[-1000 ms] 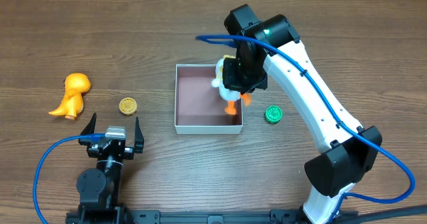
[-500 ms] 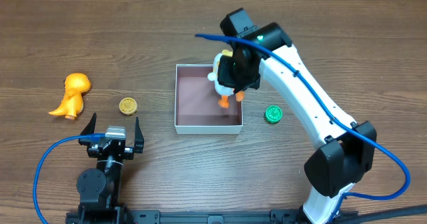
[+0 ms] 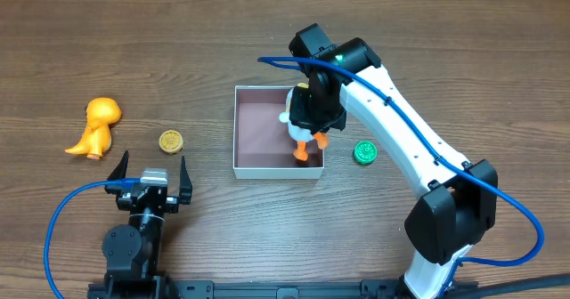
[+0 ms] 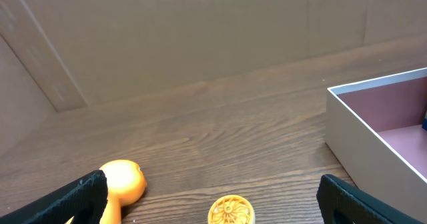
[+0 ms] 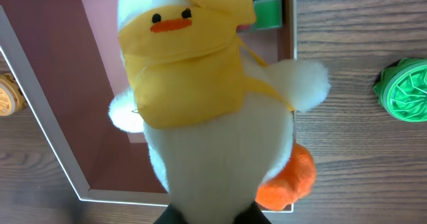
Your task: Pack container
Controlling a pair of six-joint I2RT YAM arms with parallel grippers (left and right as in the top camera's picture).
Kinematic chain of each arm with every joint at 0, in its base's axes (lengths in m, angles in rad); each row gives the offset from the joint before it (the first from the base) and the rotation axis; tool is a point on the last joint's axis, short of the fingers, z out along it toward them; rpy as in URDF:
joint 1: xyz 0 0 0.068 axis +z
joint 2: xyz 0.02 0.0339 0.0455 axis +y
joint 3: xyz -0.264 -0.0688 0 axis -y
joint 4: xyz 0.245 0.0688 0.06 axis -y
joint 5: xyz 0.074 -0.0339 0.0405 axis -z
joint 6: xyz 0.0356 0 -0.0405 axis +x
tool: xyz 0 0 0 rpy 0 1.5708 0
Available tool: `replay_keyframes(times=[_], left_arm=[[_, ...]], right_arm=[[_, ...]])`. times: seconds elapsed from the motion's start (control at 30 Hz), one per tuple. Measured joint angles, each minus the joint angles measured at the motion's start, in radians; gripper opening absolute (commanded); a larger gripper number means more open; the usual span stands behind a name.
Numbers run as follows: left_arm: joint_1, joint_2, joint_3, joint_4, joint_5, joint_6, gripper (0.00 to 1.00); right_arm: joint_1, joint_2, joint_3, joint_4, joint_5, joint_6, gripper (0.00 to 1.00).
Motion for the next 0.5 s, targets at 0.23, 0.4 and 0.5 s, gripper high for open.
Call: replay_keyframes(times=[0.23,0.4,0.5], left_arm=[[0.000,0.000,0.000,0.000,0.000,0.000,1.00],[0.000,0.000,0.000,0.000,0.000,0.000,1.00],[0.000,0.000,0.000,0.000,0.000,0.000,1.00]], right_arm=[[0.027,0.000,0.000,0.039,0.003,0.005,0.10],[0.049,0.000,0.000,0.047,0.003,0.005,0.10],[0.051,0.000,-0.003,0.037,0.011,0.005,0.10]])
